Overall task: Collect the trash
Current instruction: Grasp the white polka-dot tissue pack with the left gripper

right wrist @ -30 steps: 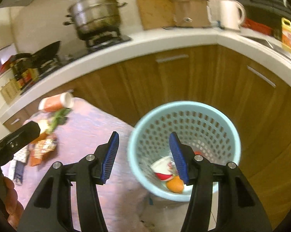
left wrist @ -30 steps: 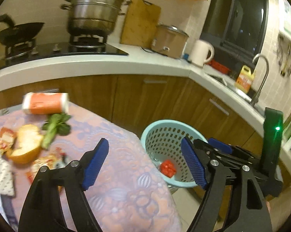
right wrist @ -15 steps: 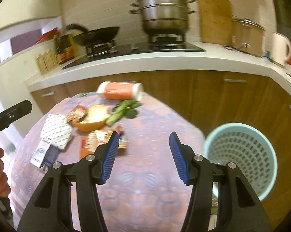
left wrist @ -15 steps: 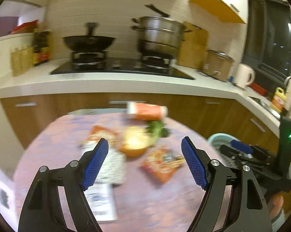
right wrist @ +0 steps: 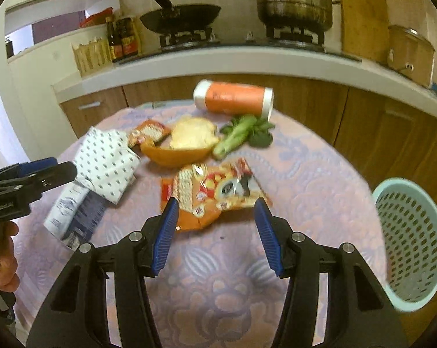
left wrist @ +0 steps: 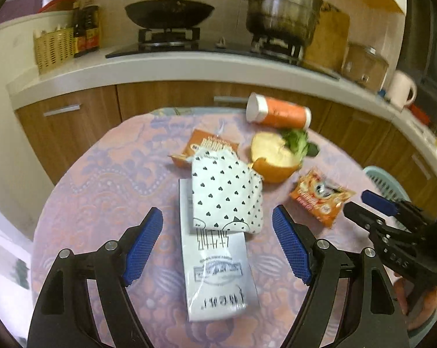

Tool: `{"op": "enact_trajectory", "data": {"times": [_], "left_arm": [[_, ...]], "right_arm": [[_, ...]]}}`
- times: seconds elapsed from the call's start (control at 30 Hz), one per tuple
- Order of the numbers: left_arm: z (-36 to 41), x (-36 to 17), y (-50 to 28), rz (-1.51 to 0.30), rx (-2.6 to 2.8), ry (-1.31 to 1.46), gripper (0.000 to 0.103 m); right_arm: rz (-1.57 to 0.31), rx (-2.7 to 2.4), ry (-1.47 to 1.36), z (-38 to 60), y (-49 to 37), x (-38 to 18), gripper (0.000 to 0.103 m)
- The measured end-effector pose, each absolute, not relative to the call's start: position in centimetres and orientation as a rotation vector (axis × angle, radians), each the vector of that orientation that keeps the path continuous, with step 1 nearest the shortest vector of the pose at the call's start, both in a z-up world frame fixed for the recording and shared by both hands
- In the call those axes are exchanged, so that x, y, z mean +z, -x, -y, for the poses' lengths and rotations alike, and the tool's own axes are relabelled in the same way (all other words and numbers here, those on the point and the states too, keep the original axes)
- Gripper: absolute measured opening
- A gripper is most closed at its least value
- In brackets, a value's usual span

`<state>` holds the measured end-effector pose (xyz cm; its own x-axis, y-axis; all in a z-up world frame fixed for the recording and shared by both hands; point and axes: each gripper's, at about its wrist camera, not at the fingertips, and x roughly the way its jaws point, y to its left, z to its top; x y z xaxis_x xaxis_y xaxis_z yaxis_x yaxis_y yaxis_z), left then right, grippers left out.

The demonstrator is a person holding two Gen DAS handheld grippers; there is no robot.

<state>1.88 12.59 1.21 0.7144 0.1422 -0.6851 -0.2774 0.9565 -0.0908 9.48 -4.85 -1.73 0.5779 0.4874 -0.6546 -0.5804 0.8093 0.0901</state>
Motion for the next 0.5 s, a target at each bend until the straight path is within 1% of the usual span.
{"op": "enact_trajectory", "data": {"times": [0.1, 0.17, 0.3, 0.33, 0.37, 0.47, 0.5], "left_arm": [[-12.1, 0.3, -3.1, -0.768, 0.232, 0.158, 0.073], [-11.8, 0.0, -3.7, -0.782, 0.232, 0.138, 0.072], [-11.2, -0.7, -5.0, -0.808, 0.283, 0.073, 0.065], [-11.0, -0.7, -5.1, -0.808, 0.298, 0.053, 0.056], [-10.8, -0.7, -5.2, -0.807, 0.305, 0.041, 0.049], [-11.0, -0.4, -4.9, -0.799, 0.309, 0.046, 0.042], [-11.0, -0.4, -4.9, -0.795, 0.305, 0.055, 0.041]], "right_arm": [[-0.73, 0.631, 0.122, 5.2, -9.8, -1.9, 0.051], [-0.714, 0.631, 0.106, 5.6, -9.8, -1.8, 0.056], [-0.734, 0.63, 0.104, 5.5, -10.2, -2.1, 0.057], [-0.735, 0.629, 0.111, 5.3, -10.1, -2.1, 0.057], [-0.735, 0.627, 0.116, 5.3, -10.1, -2.1, 0.06], [-0.739, 0.626, 0.123, 5.2, -10.1, -2.1, 0.066], [-0.743, 0.627, 0.123, 5.2, -10.1, -2.1, 0.066]]}}
